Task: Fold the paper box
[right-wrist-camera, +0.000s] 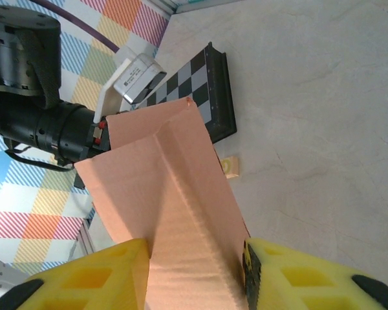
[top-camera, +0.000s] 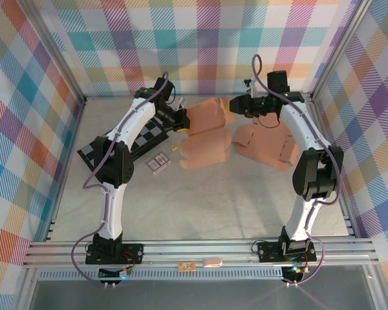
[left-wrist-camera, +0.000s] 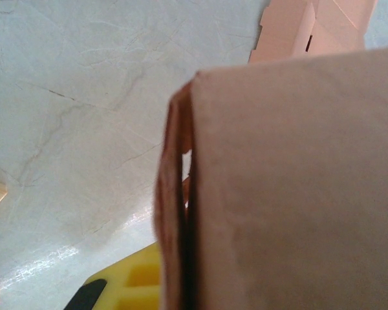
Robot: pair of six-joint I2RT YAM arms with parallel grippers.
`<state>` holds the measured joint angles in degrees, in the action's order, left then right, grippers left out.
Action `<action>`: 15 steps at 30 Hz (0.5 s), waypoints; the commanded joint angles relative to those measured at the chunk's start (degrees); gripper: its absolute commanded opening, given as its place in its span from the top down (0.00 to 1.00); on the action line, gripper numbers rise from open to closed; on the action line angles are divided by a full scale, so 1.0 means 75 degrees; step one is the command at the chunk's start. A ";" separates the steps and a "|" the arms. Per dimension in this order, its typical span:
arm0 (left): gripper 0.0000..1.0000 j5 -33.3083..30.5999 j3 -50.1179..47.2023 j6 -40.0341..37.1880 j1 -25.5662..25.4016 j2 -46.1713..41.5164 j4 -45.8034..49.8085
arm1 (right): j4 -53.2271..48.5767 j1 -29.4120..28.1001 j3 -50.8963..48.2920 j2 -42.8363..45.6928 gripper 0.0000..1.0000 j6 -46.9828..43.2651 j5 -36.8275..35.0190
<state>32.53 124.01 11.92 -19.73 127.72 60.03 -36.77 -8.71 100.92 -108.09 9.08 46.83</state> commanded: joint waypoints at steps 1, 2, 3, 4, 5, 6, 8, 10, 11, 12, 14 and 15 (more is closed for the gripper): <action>1.00 0.0172 -0.0029 -0.0049 -0.0030 -0.0249 0.0228 | -0.0276 -0.0180 0.0167 0.0003 0.57 -0.0399 -0.0231; 1.00 0.0159 -0.0046 -0.0043 -0.0042 -0.0260 0.0235 | -0.0294 -0.0208 0.0155 0.0025 0.58 -0.0407 -0.0295; 1.00 0.0151 -0.0046 -0.0043 -0.0042 -0.0272 0.0235 | -0.0284 -0.0243 0.0161 0.0044 0.58 -0.0423 -0.0339; 1.00 0.0168 -0.0044 -0.0043 -0.0042 -0.0272 0.0255 | -0.0297 -0.0272 0.0159 0.0056 0.58 -0.0445 -0.0399; 1.00 0.0165 -0.0052 -0.0043 -0.0053 -0.0284 0.0252 | -0.0311 -0.0300 0.0161 0.0061 0.58 -0.0460 -0.0458; 1.00 0.0162 -0.0057 -0.0043 -0.0054 -0.0301 0.0251 | -0.0334 -0.0334 0.0172 0.0076 0.58 -0.0483 -0.0522; 1.00 0.0146 -0.0081 -0.0043 -0.0062 -0.0330 0.0252 | -0.0420 -0.0415 0.0197 0.0098 0.59 -0.0554 -0.0749; 1.00 0.0130 -0.0103 -0.0053 -0.0065 -0.0353 0.0253 | -0.0564 -0.0523 0.0287 0.0102 0.59 -0.0679 -0.1160; 1.00 0.0107 -0.0104 -0.0055 -0.0077 -0.0365 0.0257 | -0.0623 -0.0595 0.0317 0.0096 0.59 -0.0732 -0.1390; 1.00 0.0085 -0.0103 -0.0053 -0.0087 -0.0380 0.0264 | -0.0669 -0.0657 0.0345 0.0099 0.59 -0.0772 -0.1565; 1.00 0.0048 -0.0119 -0.0055 -0.0097 -0.0420 0.0269 | -0.0753 -0.0767 0.0393 0.0115 0.59 -0.0817 -0.2039; 1.00 0.0034 -0.0125 -0.0056 -0.0111 -0.0419 0.0281 | -0.0789 -0.0833 0.0423 0.0125 0.59 -0.0835 -0.2279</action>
<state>32.05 123.42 11.94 -19.84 127.68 60.23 -40.32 -13.67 102.00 -108.07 5.19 35.48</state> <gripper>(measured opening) 0.079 0.413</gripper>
